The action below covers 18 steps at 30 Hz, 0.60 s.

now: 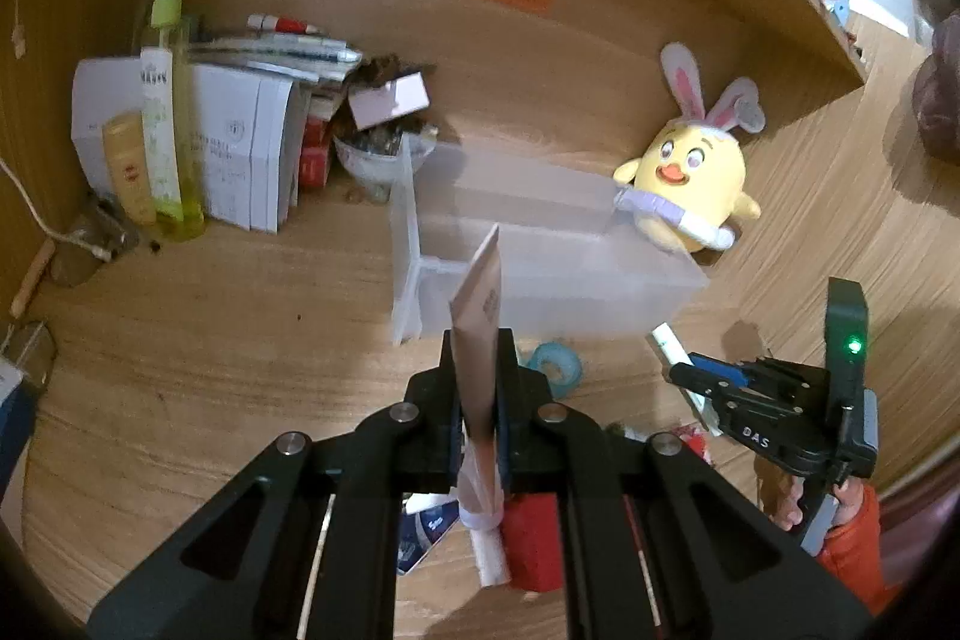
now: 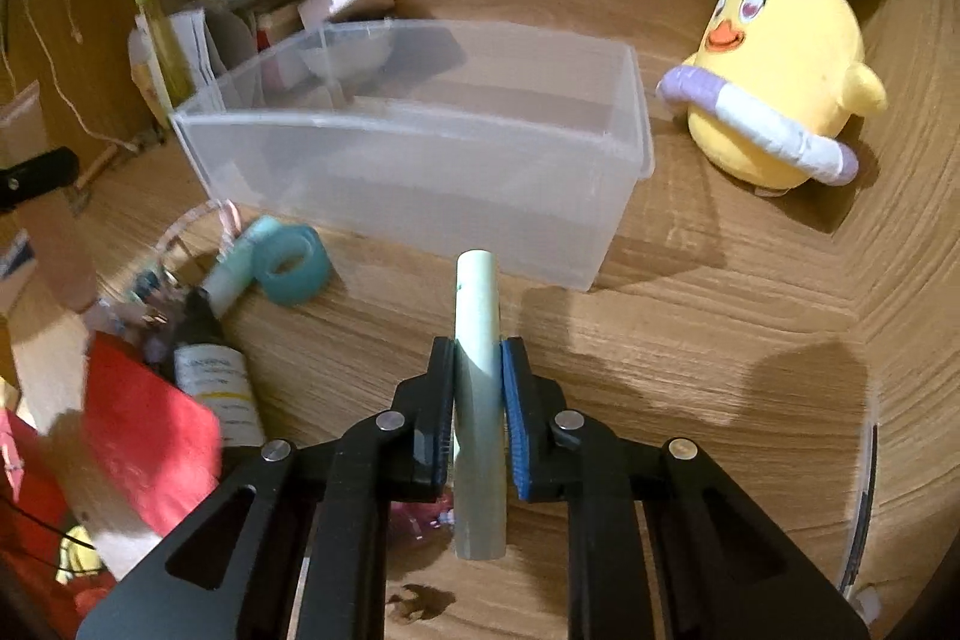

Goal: Organize objects
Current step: 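Carry the pink tube and mint-green stick into the clear box and release both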

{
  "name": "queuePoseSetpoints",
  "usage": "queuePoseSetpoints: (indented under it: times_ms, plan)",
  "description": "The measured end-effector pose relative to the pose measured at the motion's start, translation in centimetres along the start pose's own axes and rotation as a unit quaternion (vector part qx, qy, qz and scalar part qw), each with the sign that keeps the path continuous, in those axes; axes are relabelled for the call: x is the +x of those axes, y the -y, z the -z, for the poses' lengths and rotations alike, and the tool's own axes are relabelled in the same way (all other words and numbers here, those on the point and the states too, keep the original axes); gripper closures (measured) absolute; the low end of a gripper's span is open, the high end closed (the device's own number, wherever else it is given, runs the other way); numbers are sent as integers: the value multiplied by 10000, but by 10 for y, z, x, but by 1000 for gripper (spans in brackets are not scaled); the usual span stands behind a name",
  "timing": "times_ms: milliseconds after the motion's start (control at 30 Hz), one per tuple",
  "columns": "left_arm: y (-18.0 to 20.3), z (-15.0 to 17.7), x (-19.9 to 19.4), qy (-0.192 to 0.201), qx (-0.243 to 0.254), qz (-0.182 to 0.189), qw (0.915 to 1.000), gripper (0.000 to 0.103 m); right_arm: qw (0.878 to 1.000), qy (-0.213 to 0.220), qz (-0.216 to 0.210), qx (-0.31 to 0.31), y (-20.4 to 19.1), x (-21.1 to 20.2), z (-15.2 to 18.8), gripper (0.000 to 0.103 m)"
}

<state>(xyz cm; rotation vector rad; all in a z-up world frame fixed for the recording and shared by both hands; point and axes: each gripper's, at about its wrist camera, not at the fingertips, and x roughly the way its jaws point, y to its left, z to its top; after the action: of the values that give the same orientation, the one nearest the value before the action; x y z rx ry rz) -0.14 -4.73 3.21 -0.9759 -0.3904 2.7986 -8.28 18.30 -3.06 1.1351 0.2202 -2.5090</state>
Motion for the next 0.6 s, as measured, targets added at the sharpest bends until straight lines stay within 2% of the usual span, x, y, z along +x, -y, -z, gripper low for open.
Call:
queuePoseSetpoints:
  times_ms: [300, 600]
  plan:
    - [11, -21, -4, 271, 152, -9, 9995, 95, 9977, 657, -125, 145, -1, -41, -17, 89]
    - [23, -43, 2, 471, 342, -5, 9983, 95, 9934, 1056, -335, 295, -3, -55, -37, 89]
